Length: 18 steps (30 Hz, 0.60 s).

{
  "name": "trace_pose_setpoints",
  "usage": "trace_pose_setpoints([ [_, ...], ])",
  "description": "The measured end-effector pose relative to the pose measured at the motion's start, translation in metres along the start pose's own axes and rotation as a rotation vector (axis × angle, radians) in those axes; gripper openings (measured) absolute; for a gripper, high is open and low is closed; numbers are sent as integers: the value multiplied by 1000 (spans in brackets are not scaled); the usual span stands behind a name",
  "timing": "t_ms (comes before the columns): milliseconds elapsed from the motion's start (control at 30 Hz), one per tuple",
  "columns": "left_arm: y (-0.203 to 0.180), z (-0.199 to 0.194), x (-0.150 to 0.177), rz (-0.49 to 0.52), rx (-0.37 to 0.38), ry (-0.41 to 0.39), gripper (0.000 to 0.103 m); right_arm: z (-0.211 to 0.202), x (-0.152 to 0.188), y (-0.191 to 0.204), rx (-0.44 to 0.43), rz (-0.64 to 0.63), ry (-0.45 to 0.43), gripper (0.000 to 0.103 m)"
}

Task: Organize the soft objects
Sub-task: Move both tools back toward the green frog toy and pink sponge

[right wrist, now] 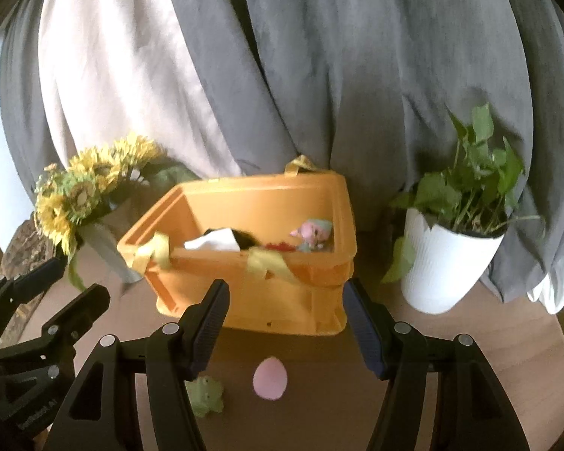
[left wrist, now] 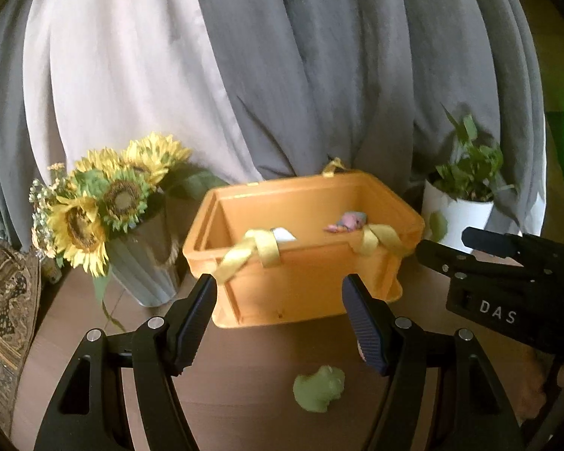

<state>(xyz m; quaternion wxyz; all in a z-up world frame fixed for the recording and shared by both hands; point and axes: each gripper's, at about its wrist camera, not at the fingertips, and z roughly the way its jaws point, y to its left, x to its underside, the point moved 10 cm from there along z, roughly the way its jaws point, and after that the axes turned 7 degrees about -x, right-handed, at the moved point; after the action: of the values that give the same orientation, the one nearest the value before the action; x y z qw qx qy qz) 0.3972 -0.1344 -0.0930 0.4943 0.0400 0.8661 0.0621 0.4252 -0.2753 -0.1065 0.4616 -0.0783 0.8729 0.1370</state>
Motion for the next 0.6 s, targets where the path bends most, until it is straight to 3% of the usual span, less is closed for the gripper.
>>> trace_pose_setpoints([
  [600, -25, 24, 66, 101, 91, 152, 68, 24, 58, 1, -17, 1, 148, 64],
])
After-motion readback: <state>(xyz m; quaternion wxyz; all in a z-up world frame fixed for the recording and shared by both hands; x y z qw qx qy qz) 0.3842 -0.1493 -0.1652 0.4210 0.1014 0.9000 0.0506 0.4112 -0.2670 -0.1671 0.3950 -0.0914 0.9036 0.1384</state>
